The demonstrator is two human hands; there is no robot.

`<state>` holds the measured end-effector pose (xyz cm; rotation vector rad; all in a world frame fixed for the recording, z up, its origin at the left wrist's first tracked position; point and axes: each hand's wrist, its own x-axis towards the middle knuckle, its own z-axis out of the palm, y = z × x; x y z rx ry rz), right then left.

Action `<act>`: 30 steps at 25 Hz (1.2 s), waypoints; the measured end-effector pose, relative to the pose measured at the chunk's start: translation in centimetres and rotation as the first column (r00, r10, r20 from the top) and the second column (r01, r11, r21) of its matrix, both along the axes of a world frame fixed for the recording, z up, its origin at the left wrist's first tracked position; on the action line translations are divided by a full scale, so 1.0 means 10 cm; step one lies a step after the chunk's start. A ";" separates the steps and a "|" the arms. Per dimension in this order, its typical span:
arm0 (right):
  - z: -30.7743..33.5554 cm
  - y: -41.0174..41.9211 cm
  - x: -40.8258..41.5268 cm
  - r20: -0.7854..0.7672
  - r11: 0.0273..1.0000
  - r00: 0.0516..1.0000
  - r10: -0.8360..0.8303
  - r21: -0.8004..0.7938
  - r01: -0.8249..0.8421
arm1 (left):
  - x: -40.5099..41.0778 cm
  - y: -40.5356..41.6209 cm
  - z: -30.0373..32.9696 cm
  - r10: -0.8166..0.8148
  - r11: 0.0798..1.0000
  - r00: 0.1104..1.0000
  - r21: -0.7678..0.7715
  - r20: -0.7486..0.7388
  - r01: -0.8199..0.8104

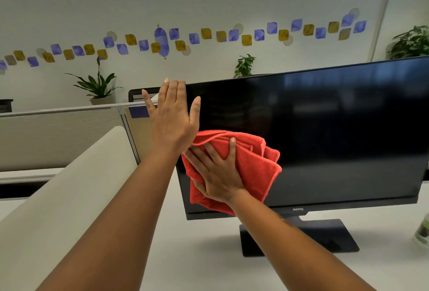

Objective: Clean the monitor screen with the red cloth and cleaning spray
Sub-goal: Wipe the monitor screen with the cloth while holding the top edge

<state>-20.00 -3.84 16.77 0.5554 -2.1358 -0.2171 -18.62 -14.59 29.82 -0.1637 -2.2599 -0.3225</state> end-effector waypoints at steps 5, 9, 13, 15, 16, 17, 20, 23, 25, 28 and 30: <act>-0.35 -0.04 0.06 0.036 0.974 0.999 0.031 0.221 -0.038 | -0.02 0.03 -0.04 0.040 0.999 0.999 -0.015 -0.021 -0.040; -0.51 0.08 0.11 0.042 0.939 0.998 0.036 0.339 -0.048 | -0.02 0.01 -0.05 0.053 0.998 0.998 -0.037 -0.029 -0.054; -0.62 0.36 0.13 0.027 0.936 1.000 0.008 0.353 -0.018 | -0.01 -0.02 -0.05 0.041 0.998 0.999 -0.055 -0.012 -0.042; -0.66 0.57 0.15 0.012 0.947 1.000 -0.024 0.322 0.018 | -0.01 -0.01 -0.04 0.035 0.998 0.999 -0.053 -0.011 -0.035; -0.67 0.67 0.15 0.005 0.951 0.999 -0.038 0.308 0.035 | -0.01 -0.01 -0.04 0.034 0.998 0.999 -0.051 -0.013 -0.034; -0.68 0.77 0.16 -0.001 0.956 0.999 -0.050 0.289 0.048 | -0.01 -0.01 -0.04 0.033 0.998 0.999 -0.049 -0.013 -0.033; -0.59 0.85 0.17 -0.005 0.982 0.995 -0.100 0.163 0.100 | -0.01 0.00 -0.05 0.025 0.999 1.000 -0.034 -0.003 -0.025; -0.41 0.65 0.15 -0.006 0.993 0.993 -0.117 0.015 0.117 | -0.03 0.03 -0.05 0.029 0.999 1.000 -0.021 0.001 -0.028; -0.30 0.46 0.12 -0.009 0.997 0.997 -0.072 -0.007 0.072 | -0.03 0.03 -0.06 0.035 0.999 0.999 -0.018 0.002 -0.035; -0.25 0.21 0.07 -0.009 0.996 1.000 -0.012 0.084 0.012 | -0.03 0.03 -0.07 0.039 0.999 0.999 -0.017 -0.001 -0.039; -0.29 0.10 0.05 0.006 0.984 1.000 0.008 0.178 -0.009 | -0.04 0.04 -0.07 0.041 0.999 0.999 -0.018 -0.004 -0.041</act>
